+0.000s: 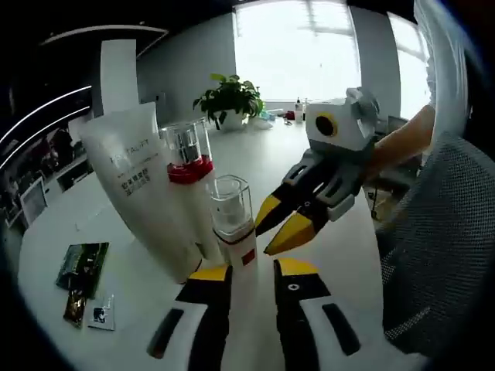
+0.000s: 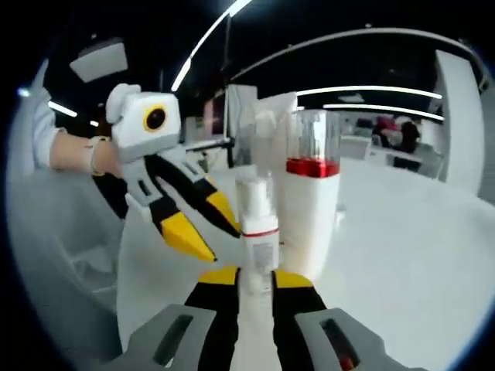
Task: Arrange the skincare products in the storage area until every visible bottle or jar stands upright without overlapping.
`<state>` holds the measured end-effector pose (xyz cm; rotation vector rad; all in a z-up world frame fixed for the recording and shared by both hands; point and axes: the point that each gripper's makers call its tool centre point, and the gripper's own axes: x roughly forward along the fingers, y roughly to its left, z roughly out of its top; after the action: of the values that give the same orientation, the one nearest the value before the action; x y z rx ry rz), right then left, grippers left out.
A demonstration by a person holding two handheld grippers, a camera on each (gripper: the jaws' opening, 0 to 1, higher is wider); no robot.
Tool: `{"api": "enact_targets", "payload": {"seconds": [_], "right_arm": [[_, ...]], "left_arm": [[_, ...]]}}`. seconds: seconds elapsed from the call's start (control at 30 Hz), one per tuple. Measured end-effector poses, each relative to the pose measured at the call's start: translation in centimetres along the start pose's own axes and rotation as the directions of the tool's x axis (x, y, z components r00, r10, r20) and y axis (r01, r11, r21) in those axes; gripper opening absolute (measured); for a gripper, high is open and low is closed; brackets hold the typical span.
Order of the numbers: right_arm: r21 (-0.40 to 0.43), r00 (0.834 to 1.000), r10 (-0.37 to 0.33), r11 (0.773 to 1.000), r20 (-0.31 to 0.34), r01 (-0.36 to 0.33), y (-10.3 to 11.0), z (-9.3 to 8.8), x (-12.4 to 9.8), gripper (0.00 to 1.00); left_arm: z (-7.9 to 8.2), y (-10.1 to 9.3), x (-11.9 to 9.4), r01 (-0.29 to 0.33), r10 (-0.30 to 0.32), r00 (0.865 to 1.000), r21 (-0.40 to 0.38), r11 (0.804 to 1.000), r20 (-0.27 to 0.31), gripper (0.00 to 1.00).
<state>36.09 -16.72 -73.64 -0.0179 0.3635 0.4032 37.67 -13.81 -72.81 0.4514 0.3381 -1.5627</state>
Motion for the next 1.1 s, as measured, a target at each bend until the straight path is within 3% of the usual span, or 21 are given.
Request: {"api": "enact_targets", "payload": {"seconds": [0.17, 0.37, 0.57, 1.1], "right_arm": [[0.008, 0.999, -0.032, 0.999, 0.014, 0.032, -0.4, 1.1, -0.5, 0.06], [-0.014, 0.999, -0.032, 0.999, 0.024, 0.032, -0.4, 2.0, -0.4, 0.05], [-0.028, 1.000, -0.019, 0.999, 0.021, 0.020, -0.3, 2.0, -0.2, 0.05], [-0.044, 0.999, -0.039, 0.998, 0.006, 0.040, -1.3, 1.3, -0.2, 0.03]], "left_arm": [[-0.6, 1.0, 0.7, -0.027, 0.027, 0.999, 0.001, 1.000, -0.019, 0.17], [-0.3, 0.8, 1.0, -0.031, 0.031, 0.999, -0.006, 1.000, -0.011, 0.12], [-0.2, 0.6, 1.1, -0.039, 0.039, 0.999, -0.022, 0.999, -0.015, 0.07], [0.2, 0.2, 1.9, -0.044, 0.044, 0.999, -0.022, 0.999, -0.012, 0.06]]}}
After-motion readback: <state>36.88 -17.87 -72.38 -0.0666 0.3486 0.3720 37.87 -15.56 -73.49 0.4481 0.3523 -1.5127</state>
